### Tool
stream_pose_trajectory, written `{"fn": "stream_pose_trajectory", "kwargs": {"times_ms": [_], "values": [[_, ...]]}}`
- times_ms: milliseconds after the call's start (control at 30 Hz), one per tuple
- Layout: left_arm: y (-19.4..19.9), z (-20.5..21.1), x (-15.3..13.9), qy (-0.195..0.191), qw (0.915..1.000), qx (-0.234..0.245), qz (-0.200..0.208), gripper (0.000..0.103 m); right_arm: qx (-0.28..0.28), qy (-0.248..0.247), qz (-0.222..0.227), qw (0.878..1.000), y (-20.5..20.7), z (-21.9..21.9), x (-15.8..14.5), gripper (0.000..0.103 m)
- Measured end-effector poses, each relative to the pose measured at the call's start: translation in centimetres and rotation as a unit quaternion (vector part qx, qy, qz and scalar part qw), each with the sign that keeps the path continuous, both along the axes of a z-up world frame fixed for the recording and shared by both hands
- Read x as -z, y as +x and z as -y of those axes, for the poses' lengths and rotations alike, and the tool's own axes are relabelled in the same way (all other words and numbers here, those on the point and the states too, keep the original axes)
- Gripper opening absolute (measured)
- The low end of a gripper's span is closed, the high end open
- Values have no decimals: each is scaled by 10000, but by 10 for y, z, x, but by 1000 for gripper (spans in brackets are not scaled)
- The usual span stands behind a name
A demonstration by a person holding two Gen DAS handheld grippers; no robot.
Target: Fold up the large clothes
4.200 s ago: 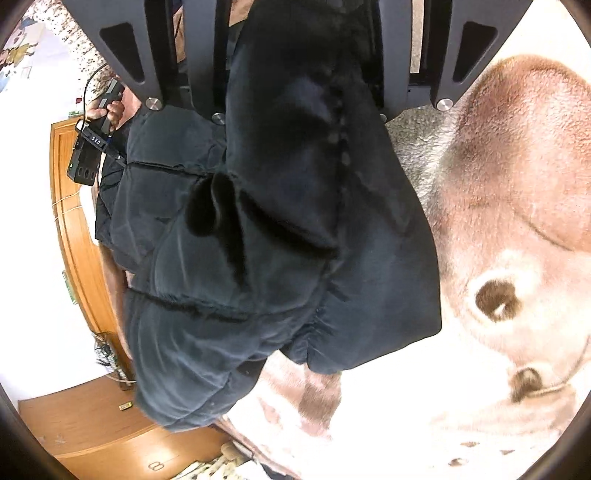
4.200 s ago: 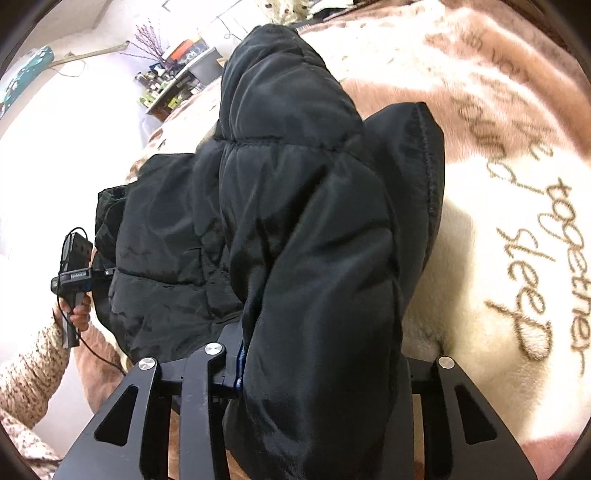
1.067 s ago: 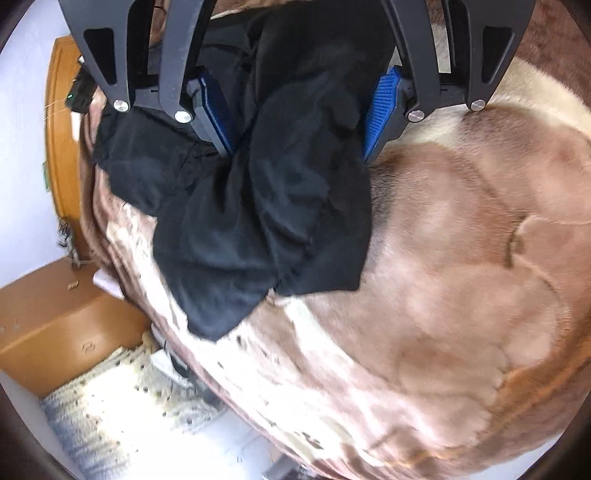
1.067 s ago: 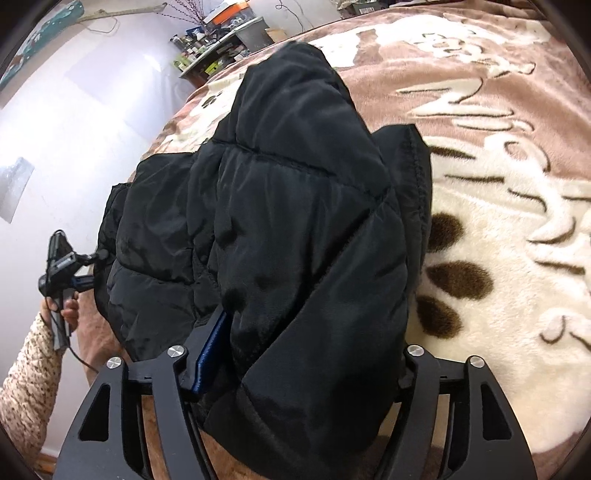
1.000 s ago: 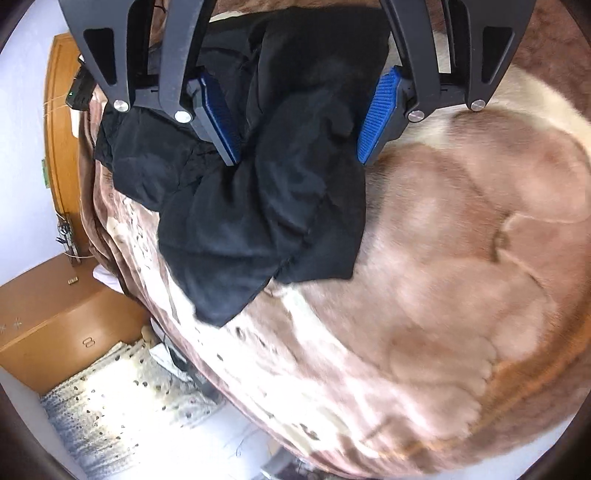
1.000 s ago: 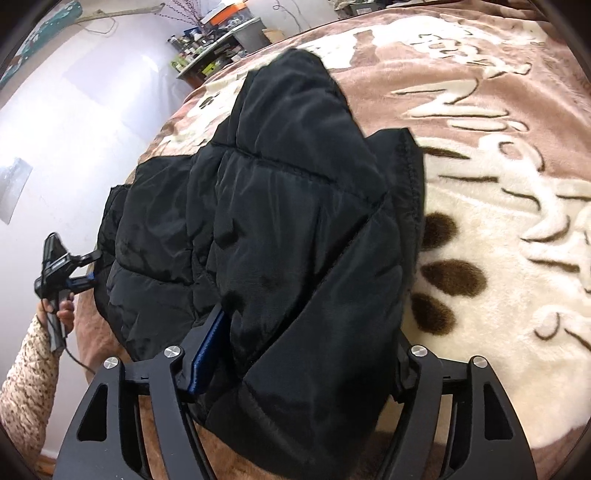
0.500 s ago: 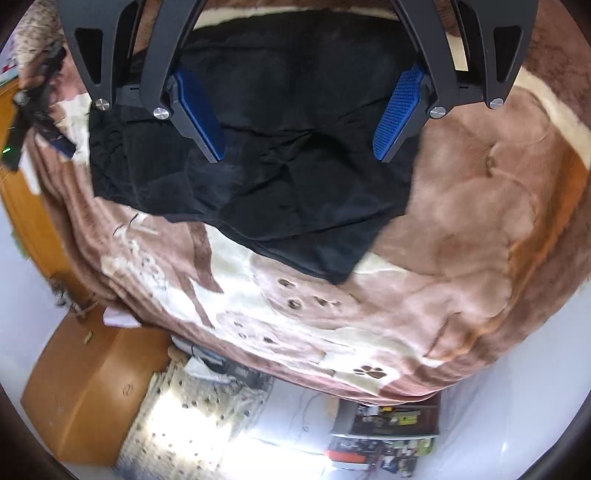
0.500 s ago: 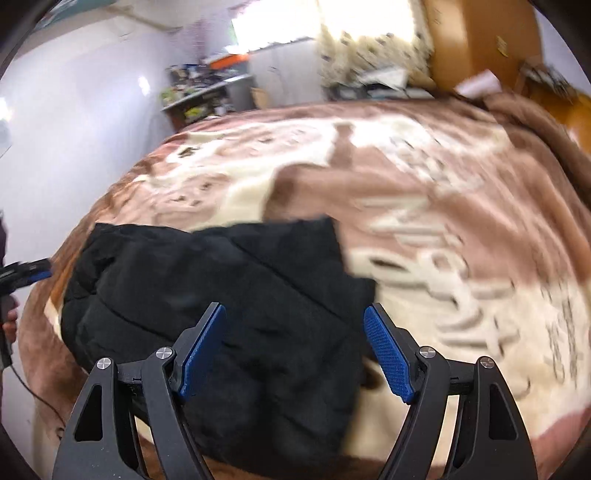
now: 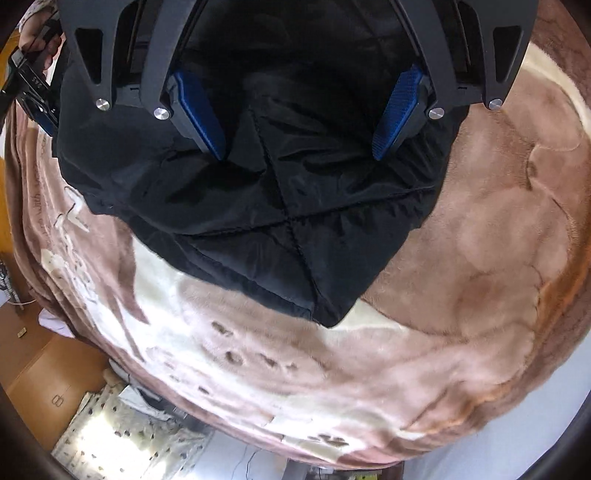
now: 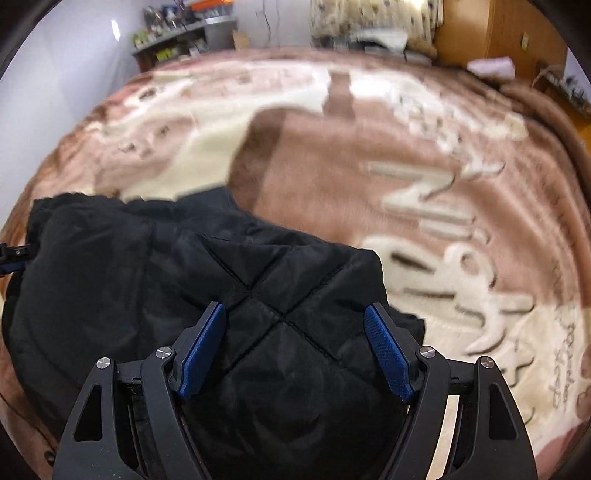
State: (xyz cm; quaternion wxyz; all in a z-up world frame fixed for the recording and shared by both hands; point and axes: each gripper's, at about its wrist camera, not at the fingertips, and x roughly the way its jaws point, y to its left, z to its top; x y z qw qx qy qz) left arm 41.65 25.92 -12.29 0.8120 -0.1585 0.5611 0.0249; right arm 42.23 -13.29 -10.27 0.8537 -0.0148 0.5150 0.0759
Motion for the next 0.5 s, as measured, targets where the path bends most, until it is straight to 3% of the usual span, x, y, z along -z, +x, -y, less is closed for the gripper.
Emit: {"fn": "stream_pose_trajectory", "kwargs": {"times_ms": [133, 333, 500], "values": [[10, -1, 12, -101, 9997, 81, -220, 82, 218, 391, -531, 9976, 16, 13, 22, 77], [18, -1, 26, -192, 9986, 114, -480, 82, 48, 130, -878, 9960, 23, 5, 36, 77], [23, 1, 35, -174, 9981, 64, -579, 82, 58, 203, -1068, 9941, 27, 7, 44, 78]]}}
